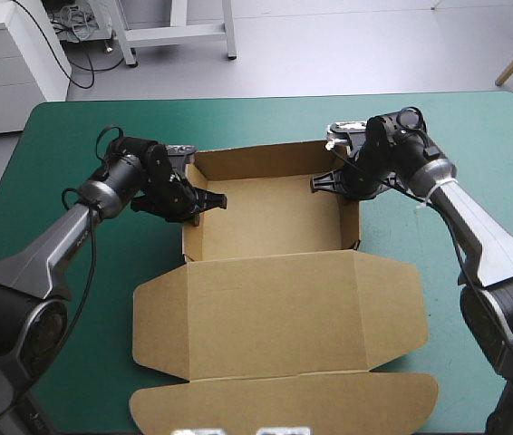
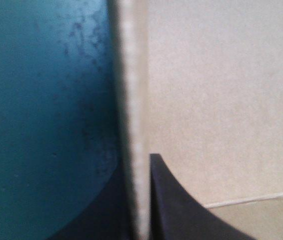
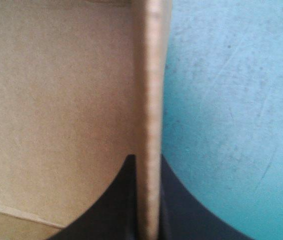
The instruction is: Fold the box
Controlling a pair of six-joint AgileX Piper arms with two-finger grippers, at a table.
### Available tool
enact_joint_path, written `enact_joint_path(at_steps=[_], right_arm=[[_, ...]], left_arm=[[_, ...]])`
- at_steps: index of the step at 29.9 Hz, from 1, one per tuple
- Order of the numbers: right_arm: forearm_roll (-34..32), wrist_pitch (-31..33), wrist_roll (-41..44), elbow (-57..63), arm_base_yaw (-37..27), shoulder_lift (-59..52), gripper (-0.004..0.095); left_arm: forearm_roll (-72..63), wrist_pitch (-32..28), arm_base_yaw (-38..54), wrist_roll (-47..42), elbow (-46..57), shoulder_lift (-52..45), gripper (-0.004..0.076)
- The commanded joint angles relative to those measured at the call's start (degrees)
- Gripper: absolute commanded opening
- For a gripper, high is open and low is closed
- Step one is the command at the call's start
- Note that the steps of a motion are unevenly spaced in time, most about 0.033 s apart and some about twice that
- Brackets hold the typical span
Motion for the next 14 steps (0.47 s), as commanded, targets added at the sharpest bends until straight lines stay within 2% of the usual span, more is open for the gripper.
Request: enact_joint_path(at_steps=[1,5,14], right_arm=[[-3.21,2.62,-1.36,-0.97,-1.03,-3.83,-0.0019],[-0.14,2.62,-1.36,-0.92,-1.03,-2.40,-0.0019],[1.12,2.72,-1.36,-0.83,-0.92,1.77,-0.0019]], left_arm=[[3.85,-0.17,-0.87,1.77,-3.95,0.31,-0.0010],[2.58,0.31,-1.32,1.77,-4.82,2.28,-0.0010],[2.03,-0.39,-1.32,1.87,-4.82,3.57,-0.0010]])
